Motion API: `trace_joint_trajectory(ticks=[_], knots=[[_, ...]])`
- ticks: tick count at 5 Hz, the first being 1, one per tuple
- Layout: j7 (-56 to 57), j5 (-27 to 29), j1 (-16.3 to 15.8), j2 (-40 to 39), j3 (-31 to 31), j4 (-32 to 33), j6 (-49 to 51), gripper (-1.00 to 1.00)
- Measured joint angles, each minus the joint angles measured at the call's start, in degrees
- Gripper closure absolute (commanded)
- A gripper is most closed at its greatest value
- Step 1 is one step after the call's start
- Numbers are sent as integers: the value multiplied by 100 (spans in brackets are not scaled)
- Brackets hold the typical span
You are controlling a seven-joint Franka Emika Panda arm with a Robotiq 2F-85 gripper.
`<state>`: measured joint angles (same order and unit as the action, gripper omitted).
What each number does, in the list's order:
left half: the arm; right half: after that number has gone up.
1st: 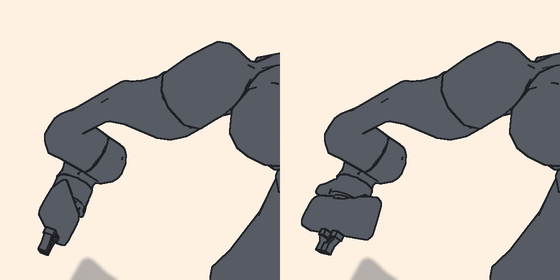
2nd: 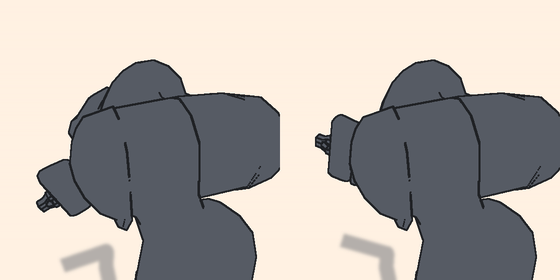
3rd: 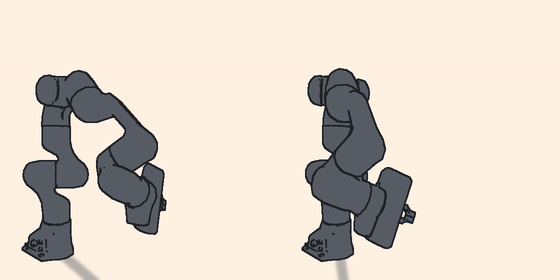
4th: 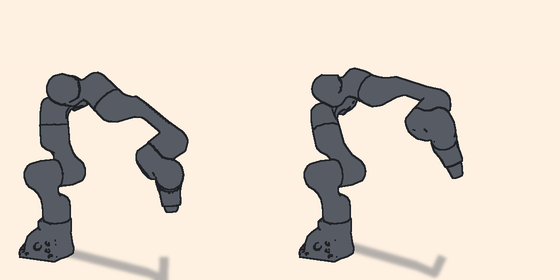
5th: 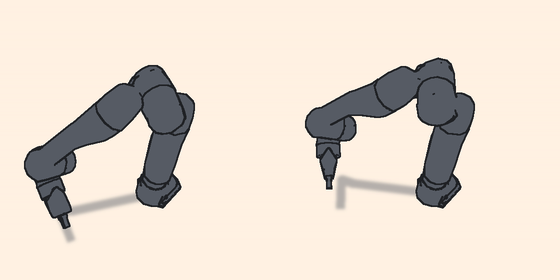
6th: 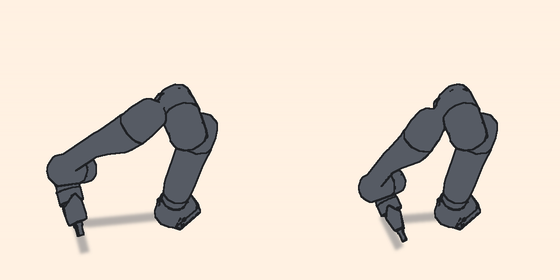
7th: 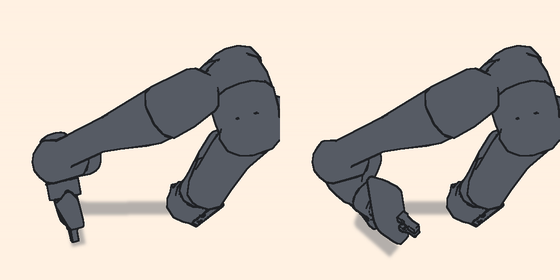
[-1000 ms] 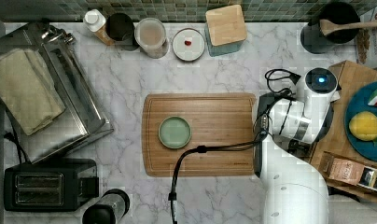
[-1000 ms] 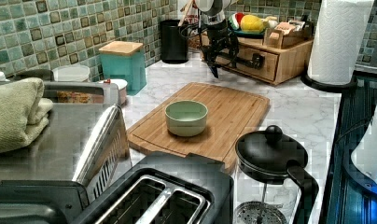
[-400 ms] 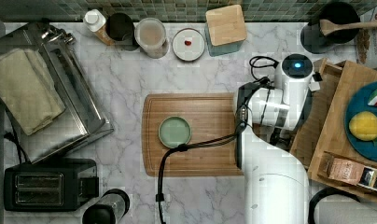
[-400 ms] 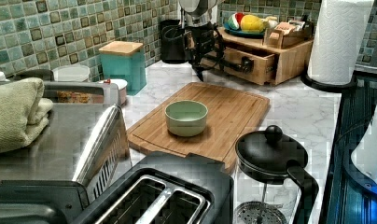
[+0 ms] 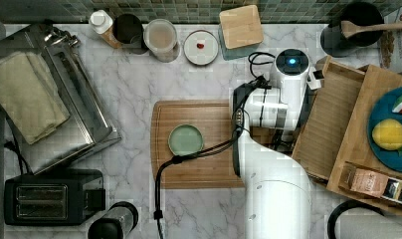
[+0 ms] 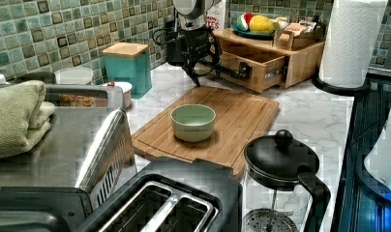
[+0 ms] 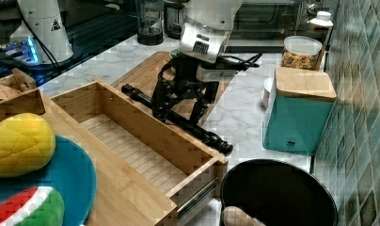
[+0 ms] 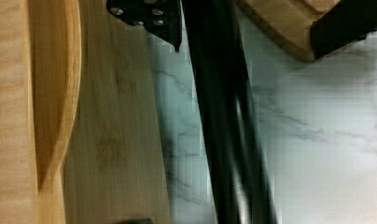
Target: Open the drawer.
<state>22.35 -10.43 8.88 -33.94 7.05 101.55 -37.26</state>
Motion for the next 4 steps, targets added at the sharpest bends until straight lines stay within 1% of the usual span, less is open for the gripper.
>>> trace_joint_trajectory(ticks=[1,3,4], knots=[[-101,8,-130,-78,-17,-90,25,-100],[-1194,8,-318,-196,-18,-241,-185,-100],[-1221,57,-415,-215,-19,-269,-173,-100]])
